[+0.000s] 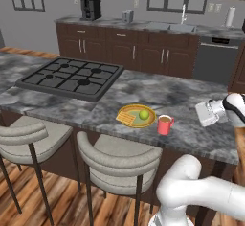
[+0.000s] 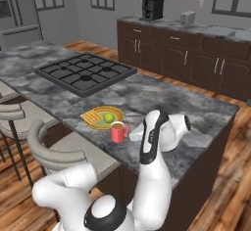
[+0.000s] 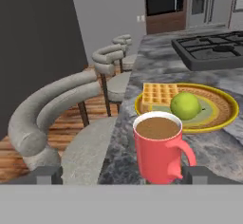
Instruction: Pick up the brewed coffee from the coffee machine and place it next to the breakfast plate on the dining counter.
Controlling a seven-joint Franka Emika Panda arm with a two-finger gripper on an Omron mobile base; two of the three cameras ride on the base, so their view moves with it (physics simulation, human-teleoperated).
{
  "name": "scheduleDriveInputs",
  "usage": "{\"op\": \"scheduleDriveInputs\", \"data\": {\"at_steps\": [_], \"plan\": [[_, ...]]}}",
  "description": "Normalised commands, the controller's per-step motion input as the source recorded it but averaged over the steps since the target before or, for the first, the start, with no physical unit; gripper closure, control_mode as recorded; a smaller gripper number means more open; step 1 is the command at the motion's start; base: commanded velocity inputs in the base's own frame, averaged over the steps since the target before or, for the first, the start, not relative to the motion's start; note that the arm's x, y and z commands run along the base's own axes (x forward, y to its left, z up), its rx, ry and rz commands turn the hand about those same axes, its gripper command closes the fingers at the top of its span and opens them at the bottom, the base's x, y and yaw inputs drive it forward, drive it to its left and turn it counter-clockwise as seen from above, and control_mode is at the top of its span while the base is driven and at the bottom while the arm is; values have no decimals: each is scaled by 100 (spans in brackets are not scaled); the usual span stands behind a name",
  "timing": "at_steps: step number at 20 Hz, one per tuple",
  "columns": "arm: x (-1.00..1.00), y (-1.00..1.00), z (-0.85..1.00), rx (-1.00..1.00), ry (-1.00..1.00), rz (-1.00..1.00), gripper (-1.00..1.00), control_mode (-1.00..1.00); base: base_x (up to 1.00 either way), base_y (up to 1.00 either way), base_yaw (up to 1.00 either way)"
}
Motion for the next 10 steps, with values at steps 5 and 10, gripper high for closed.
{"op": "scheduleDriveInputs", "data": {"at_steps": [5,10], "plan": [[-89,33,100,-15,0,-9,-100,-100,0,0,0],[-66,56,100,-21,0,-7,-100,-100,0,0,0]]}}
